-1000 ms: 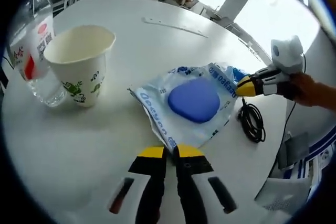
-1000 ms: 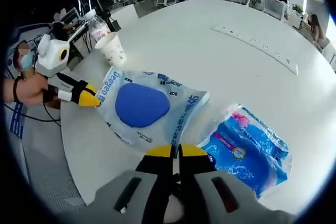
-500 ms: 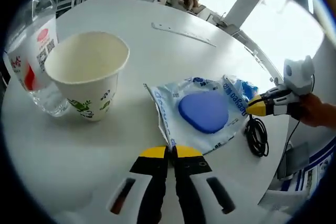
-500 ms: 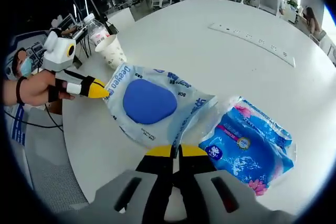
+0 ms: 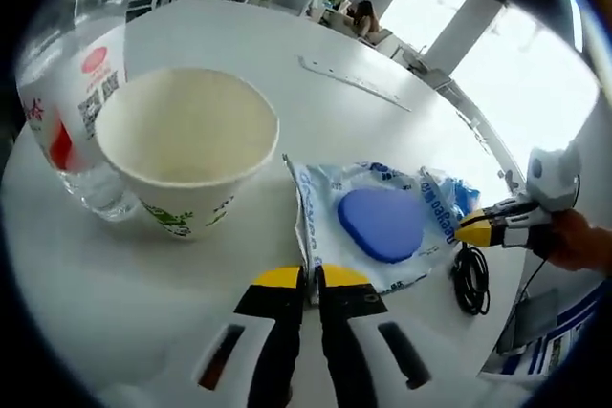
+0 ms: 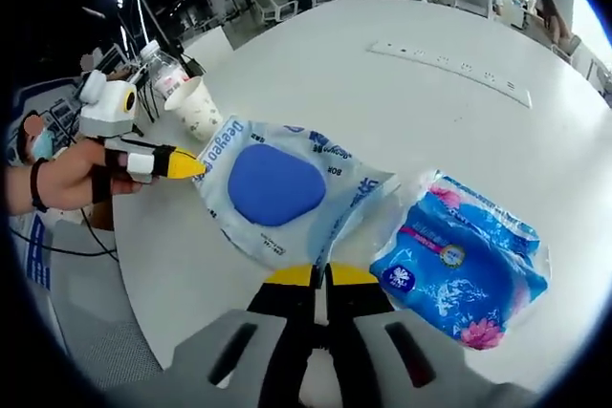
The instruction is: Arrange the tabletop items into an orderly group along one side of the table until the central work area is clear of visible clutter.
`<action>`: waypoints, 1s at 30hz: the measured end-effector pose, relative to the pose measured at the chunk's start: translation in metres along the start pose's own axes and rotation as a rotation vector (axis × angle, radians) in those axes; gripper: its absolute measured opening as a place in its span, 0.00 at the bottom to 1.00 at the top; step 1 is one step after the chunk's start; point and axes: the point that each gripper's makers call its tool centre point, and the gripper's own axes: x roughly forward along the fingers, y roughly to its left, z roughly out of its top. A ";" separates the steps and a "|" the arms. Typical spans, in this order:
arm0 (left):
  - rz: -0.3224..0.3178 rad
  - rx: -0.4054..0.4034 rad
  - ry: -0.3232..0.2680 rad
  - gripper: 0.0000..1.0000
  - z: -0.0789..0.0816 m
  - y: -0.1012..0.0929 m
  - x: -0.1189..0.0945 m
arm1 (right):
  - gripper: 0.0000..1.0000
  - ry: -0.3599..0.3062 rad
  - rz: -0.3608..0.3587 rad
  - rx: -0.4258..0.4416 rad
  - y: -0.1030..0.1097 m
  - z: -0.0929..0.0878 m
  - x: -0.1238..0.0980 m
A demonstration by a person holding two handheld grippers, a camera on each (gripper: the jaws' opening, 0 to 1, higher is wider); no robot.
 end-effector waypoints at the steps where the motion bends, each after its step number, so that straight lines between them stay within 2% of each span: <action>1: 0.000 0.001 0.000 0.03 0.000 0.000 0.000 | 0.01 0.000 -0.001 0.002 0.000 0.000 0.000; 6: -0.001 0.022 0.011 0.09 -0.003 0.000 -0.004 | 0.02 -0.003 0.009 -0.005 0.000 -0.001 0.000; 14: -0.014 0.025 0.015 0.06 -0.010 0.003 -0.009 | 0.02 -0.007 0.011 0.009 -0.002 -0.001 0.001; 23: -0.005 0.003 0.008 0.02 -0.007 0.006 -0.006 | 0.01 -0.022 0.007 0.056 -0.001 0.004 0.005; 30: 0.020 -0.030 -0.021 0.02 0.000 0.012 -0.005 | 0.00 -0.024 0.007 0.051 0.003 0.009 0.009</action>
